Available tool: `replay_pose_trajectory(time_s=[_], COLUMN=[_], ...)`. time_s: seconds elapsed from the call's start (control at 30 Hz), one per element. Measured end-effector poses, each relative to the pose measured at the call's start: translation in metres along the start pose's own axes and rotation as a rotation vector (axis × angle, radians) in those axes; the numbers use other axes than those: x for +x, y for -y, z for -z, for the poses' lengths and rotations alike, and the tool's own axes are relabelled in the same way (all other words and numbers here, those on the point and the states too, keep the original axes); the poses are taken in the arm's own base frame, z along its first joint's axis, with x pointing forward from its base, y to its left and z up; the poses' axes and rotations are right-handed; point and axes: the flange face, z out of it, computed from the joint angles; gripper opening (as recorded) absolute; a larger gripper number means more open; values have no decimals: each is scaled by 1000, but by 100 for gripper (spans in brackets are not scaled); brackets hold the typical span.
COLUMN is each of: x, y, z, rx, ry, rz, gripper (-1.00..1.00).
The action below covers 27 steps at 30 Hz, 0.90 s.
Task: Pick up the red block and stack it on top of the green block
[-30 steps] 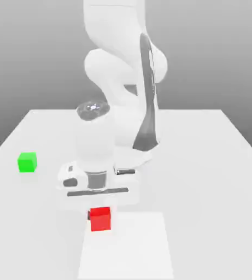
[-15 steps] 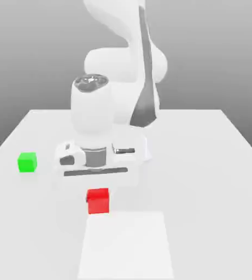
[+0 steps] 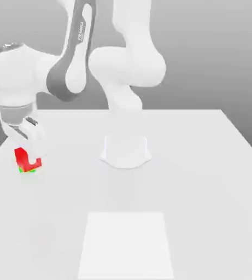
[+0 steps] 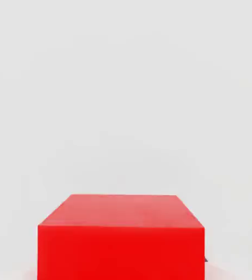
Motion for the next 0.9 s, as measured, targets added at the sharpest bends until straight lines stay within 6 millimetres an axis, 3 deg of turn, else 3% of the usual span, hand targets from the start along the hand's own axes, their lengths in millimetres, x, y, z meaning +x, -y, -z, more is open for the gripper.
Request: replay_pose_trajectory(time_s=[0.13, 0.23, 0.57, 0.9], x=[47, 68, 74, 74], y=[-58, -96, -91, -95], z=[0, -1, -13, -51], rx=[-6, -9, 17, 10], ry=[-1, 4, 38, 20], rz=[-304, -486, -504, -512], gripper=[-100, -100, -100, -100])
